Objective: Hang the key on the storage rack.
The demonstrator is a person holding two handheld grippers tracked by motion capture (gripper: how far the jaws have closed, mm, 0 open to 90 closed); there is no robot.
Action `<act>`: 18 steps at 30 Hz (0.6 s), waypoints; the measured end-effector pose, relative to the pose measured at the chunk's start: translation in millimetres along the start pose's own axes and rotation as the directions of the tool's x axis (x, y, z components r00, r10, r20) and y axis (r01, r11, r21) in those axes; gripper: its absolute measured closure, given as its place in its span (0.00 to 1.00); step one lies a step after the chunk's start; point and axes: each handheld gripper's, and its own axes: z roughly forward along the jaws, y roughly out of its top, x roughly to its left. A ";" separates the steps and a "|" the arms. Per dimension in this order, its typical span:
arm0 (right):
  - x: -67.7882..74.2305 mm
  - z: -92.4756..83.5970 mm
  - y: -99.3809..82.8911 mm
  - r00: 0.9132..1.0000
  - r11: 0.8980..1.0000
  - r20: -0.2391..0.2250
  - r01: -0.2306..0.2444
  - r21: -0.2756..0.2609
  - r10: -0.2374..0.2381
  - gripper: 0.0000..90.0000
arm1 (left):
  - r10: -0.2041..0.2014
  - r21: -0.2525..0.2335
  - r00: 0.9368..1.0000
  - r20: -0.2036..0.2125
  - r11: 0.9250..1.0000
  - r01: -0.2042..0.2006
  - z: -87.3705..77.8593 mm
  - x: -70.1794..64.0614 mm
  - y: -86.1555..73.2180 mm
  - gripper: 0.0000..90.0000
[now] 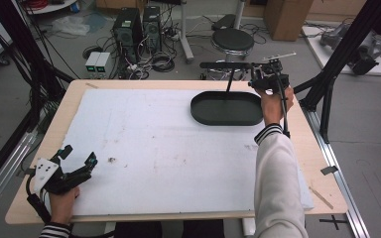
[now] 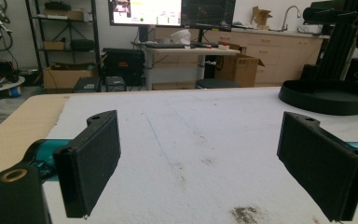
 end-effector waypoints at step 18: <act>-5.0 27.2 -21.9 0.998 0.992 -0.034 -0.040 0.118 0.044 0.53 | 0.004 -0.004 1.000 0.000 1.000 -0.004 -0.5 -0.1 -0.1 0.15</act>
